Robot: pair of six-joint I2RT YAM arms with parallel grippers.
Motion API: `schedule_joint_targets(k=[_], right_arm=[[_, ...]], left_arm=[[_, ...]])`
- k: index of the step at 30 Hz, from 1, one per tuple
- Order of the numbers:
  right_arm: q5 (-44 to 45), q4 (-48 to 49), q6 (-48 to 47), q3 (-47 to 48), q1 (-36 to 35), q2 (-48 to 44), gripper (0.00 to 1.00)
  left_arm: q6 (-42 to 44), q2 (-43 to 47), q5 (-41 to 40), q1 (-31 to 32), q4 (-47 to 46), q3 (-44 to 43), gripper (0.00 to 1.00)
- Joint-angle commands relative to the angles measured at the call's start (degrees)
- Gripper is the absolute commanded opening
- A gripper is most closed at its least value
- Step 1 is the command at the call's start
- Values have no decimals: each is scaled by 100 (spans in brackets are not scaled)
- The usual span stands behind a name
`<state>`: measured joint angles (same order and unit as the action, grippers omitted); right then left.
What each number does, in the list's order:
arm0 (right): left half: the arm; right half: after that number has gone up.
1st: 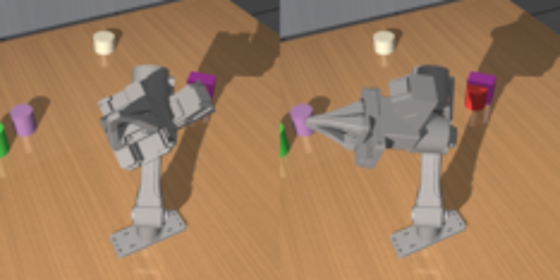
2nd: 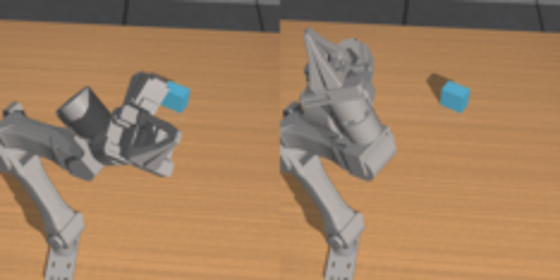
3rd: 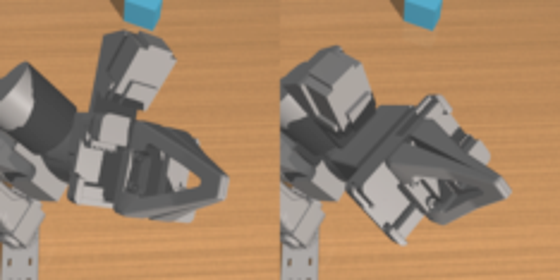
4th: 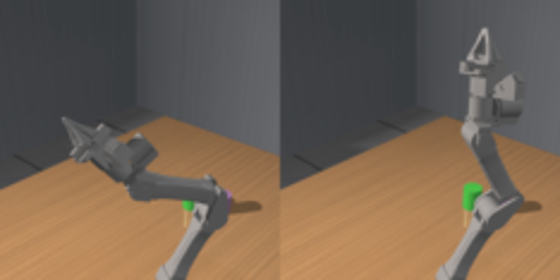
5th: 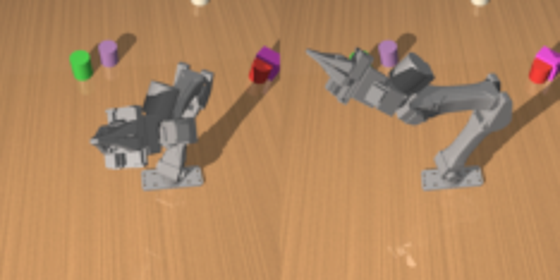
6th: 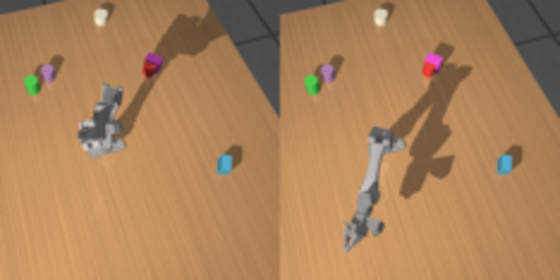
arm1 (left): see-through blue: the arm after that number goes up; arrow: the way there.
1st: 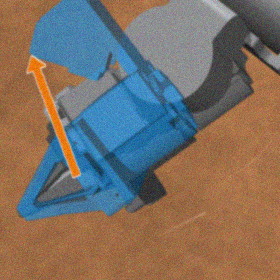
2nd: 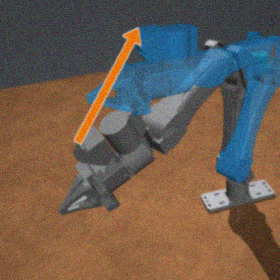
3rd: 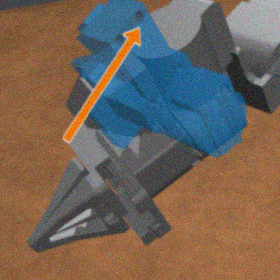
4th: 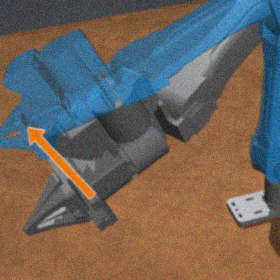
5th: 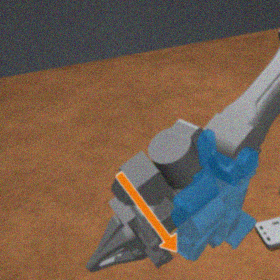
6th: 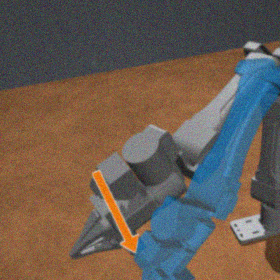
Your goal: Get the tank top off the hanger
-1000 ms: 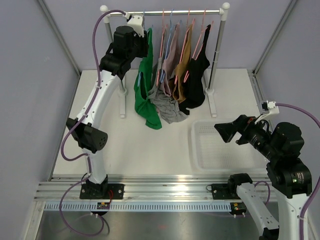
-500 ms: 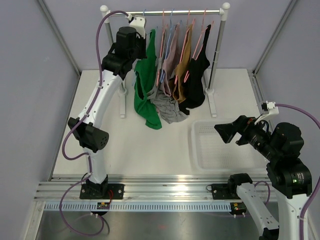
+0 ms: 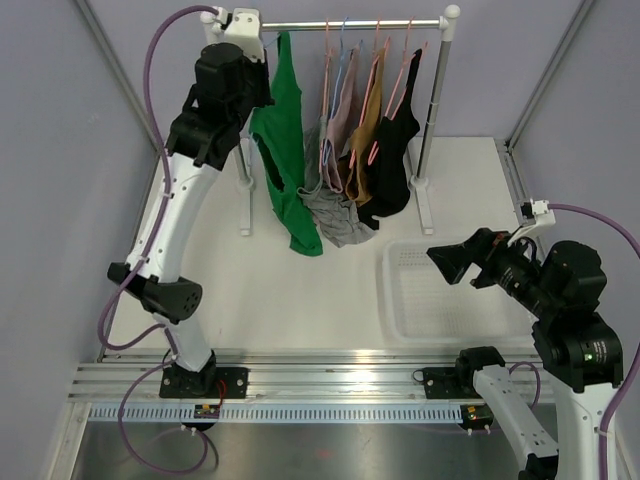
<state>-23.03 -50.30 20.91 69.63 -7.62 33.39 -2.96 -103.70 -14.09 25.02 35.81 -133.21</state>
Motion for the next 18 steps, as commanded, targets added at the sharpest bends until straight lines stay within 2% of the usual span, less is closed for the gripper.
schedule_joint_targets(k=[1, 5, 9, 11, 15, 17, 18], right_arm=[[-246, 433, 63, 244, -38, 194, 99], [-570, 819, 185, 324, -38, 458, 99], [-1466, 1592, 658, 315, -38, 984, 100], [-2028, 2320, 931, 192, -38, 1187, 100], [-3162, 3902, 2081, -80, -256, 1923, 100], [-2771, 4029, 1980, -2, -730, 2136, 99], [-2238, 3907, 1613, 77, -1020, 2354, 99]], left_arm=[[-82, 911, -200, 12, -286, 267, 0], [-222, 1771, -94, 12, 57, 1118, 0], [-468, 2722, -42, 12, 408, 1858, 0], [-565, 3161, 2, 12, 601, 2166, 0], [-1047, 4442, 274, 21, 997, 3184, 0], [-1223, 4831, 415, 21, 1347, 3563, 0], [-1407, 5198, 642, 21, 1428, 4035, 0]])
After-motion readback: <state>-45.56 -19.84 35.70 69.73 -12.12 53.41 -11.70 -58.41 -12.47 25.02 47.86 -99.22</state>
